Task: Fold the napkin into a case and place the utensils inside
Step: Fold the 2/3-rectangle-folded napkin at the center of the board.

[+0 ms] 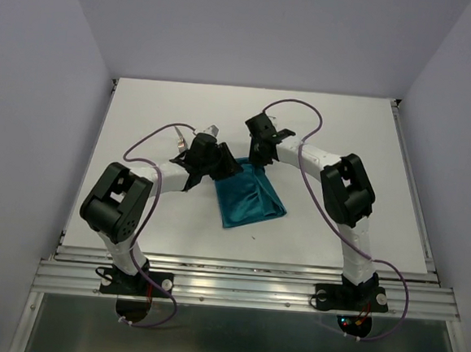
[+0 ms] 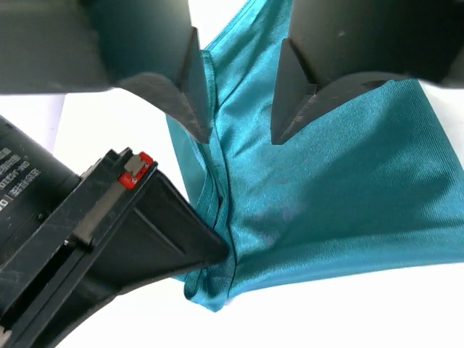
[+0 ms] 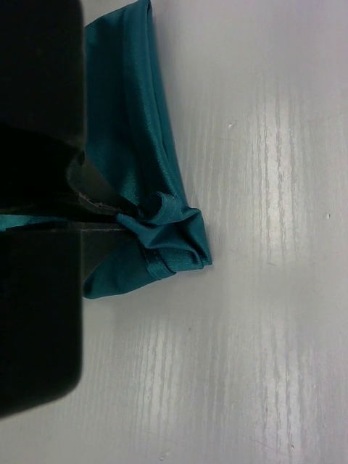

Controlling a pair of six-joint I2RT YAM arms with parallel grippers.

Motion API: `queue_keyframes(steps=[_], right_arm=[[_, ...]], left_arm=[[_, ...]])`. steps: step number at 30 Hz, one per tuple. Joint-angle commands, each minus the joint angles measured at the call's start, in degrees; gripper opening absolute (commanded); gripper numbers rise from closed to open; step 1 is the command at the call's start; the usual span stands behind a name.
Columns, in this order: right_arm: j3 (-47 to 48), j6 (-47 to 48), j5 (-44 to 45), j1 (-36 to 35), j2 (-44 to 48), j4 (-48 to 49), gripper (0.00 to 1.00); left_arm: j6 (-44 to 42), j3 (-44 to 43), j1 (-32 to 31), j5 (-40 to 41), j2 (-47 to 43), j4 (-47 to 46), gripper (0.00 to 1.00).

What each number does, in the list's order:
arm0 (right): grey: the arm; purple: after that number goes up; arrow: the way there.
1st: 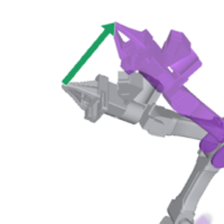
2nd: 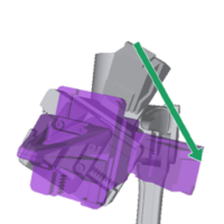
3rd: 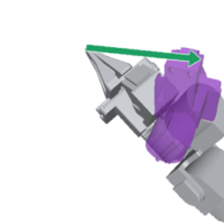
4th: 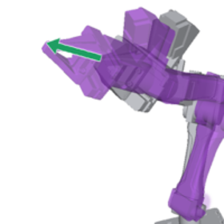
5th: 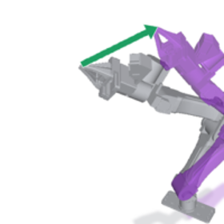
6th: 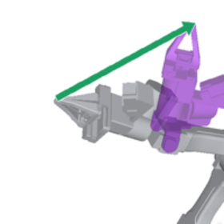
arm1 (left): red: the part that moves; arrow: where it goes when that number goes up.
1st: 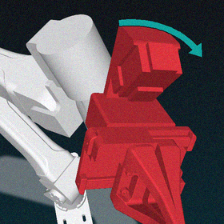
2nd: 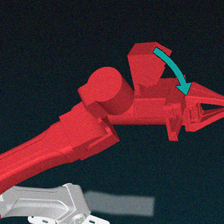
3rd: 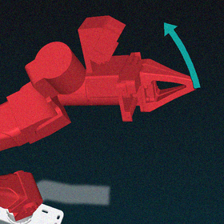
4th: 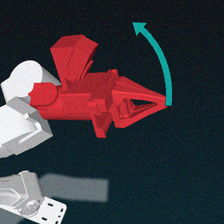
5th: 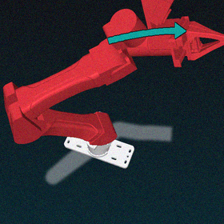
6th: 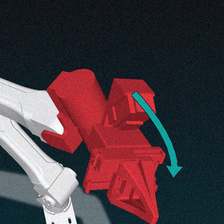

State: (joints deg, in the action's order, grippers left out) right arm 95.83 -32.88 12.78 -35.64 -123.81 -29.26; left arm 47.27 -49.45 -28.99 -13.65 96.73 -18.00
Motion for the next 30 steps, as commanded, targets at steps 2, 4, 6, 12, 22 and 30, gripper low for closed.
queue_keyframes(steps=[2,4,6,12,22,30], right_arm=[[0.3,-1.9,-1.2,-0.4,-0.2,1.7,0.04],[0.5,-2.4,-1.1,-0.4,-0.6,1.6,0.09],[0.7,-3.5,-1.1,-0.4,-0.6,1.6,0.15],[1.8,-6.4,-2.5,-0.4,-1.8,1.1,0.19],[2.8,-8.1,-4.0,-0.4,-2.4,0.8,0.22],[2.5,-8.2,-4.1,-0.4,-1.9,0.8,0.22]], left_arm=[[1.2,-0.6,0.4,-3.4,0.3,-3.4,0.56],[1.5,0.1,0.4,-4.3,0.8,-4.1,0.65],[1.3,0.1,0.4,-5.4,1.9,-4.8,0.71],[1.4,0.7,0.3,-8.1,4.2,-7.3,0.7],[3.0,-0.6,-1.9,-7.0,6.6,-8.9,0.66],[5.8,-1.3,-3.7,-3.8,8.5,-9.7,0.52]])
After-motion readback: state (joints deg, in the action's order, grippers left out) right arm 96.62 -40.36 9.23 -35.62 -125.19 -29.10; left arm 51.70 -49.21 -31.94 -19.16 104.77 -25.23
